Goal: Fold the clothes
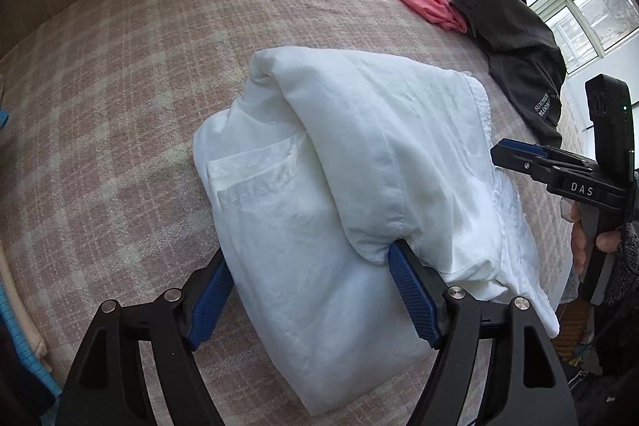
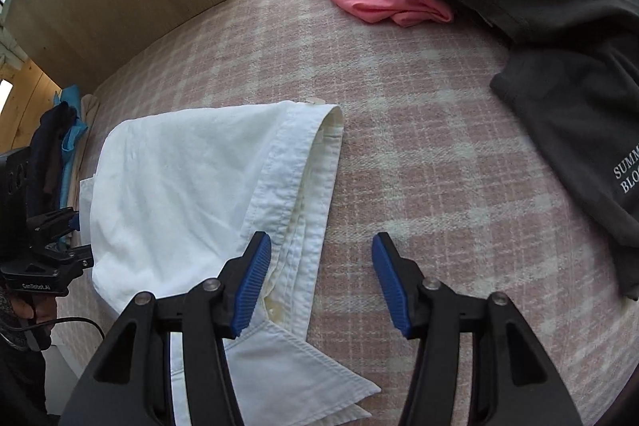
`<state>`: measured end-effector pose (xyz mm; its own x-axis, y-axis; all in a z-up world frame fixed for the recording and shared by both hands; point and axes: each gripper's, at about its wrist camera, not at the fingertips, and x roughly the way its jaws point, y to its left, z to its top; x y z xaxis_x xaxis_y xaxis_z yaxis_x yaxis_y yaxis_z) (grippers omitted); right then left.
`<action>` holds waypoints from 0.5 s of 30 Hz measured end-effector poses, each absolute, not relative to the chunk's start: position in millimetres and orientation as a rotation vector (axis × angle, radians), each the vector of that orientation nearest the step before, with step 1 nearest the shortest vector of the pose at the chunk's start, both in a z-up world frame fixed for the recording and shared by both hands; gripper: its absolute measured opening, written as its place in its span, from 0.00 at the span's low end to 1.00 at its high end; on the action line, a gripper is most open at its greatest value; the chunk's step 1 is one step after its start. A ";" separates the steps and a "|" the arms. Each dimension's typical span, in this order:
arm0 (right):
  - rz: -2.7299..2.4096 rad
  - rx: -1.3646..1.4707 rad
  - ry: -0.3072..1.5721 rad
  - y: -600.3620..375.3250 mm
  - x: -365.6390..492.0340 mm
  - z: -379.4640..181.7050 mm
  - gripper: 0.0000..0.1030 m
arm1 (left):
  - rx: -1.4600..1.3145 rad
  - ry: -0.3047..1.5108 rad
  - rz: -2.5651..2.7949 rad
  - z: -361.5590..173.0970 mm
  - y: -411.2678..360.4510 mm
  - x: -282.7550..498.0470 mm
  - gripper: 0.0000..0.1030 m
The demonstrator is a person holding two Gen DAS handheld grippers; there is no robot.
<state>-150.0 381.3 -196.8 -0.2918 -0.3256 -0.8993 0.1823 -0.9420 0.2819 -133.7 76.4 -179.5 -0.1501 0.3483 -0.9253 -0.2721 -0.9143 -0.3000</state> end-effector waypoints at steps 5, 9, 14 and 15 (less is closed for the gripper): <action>-2.173 1.597 -0.132 352.5 -150.3 -203.8 0.61 | -1.738 -0.173 2.078 -176.5 72.2 -132.0 0.74; -2.101 1.620 -0.306 367.5 -156.5 -204.6 0.61 | -1.743 -0.271 2.033 -171.1 63.9 -130.8 0.74; -2.141 1.613 -0.082 349.9 -148.2 -200.6 0.61 | -1.732 -0.318 2.030 -160.9 64.5 -139.7 0.74; -2.155 1.611 0.013 341.0 -145.0 -200.4 0.61 | -1.754 -0.315 2.019 -163.2 67.6 -142.2 0.74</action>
